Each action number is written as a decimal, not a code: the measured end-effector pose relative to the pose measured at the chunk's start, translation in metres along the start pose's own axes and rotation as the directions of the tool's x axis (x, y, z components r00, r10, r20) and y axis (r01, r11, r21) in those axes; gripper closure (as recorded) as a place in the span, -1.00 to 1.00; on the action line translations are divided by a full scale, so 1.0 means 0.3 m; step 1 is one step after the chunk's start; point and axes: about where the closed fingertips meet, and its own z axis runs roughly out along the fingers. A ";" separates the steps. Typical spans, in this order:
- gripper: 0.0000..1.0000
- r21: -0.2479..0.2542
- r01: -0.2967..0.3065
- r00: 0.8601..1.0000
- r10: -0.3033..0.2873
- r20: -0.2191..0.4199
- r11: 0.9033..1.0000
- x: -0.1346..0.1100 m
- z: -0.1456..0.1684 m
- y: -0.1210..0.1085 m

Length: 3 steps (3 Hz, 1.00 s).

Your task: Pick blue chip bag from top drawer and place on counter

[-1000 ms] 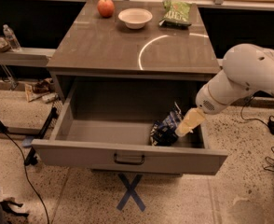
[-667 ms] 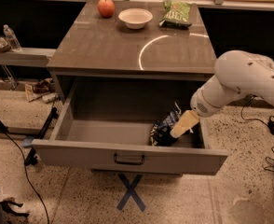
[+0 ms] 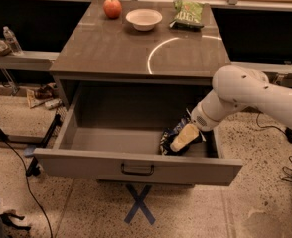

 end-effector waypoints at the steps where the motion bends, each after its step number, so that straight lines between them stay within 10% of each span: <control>1: -0.53 -0.010 -0.001 1.000 0.001 -0.011 1.000 -0.006 0.039 0.010; 3: 0.40 -0.012 0.018 1.000 -0.018 0.020 1.000 -0.026 0.021 0.012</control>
Offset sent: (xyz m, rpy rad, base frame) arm 0.0050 0.0143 -0.0117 0.0082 0.0052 0.0238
